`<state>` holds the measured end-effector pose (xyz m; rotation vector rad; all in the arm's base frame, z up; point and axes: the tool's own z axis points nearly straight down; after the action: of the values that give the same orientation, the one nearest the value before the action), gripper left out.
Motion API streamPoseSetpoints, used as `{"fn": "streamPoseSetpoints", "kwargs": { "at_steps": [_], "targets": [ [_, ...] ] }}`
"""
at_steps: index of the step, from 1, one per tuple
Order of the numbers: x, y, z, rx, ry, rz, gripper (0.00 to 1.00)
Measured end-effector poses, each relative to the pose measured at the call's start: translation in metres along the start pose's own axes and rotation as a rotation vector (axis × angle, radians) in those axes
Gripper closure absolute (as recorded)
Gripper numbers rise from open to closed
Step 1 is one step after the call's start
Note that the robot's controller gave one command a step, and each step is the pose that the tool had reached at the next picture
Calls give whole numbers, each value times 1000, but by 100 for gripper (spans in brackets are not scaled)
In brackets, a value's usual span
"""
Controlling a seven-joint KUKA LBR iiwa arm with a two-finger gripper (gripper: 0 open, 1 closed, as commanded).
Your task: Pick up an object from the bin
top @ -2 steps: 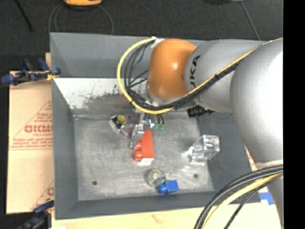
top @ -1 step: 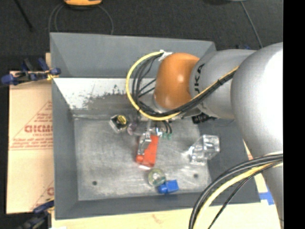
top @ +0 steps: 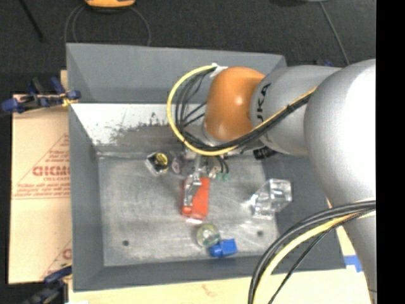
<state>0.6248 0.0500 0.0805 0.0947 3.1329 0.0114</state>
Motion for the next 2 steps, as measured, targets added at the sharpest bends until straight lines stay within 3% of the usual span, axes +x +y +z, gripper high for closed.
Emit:
{"fn": "streamPoseSetpoints", "kwargs": {
  "at_steps": [1, 2],
  "targets": [
    [25, -30, -3, 3, -9, -52, 0],
    [65, -74, -1, 3, -14, -229, 0]
  ]
}}
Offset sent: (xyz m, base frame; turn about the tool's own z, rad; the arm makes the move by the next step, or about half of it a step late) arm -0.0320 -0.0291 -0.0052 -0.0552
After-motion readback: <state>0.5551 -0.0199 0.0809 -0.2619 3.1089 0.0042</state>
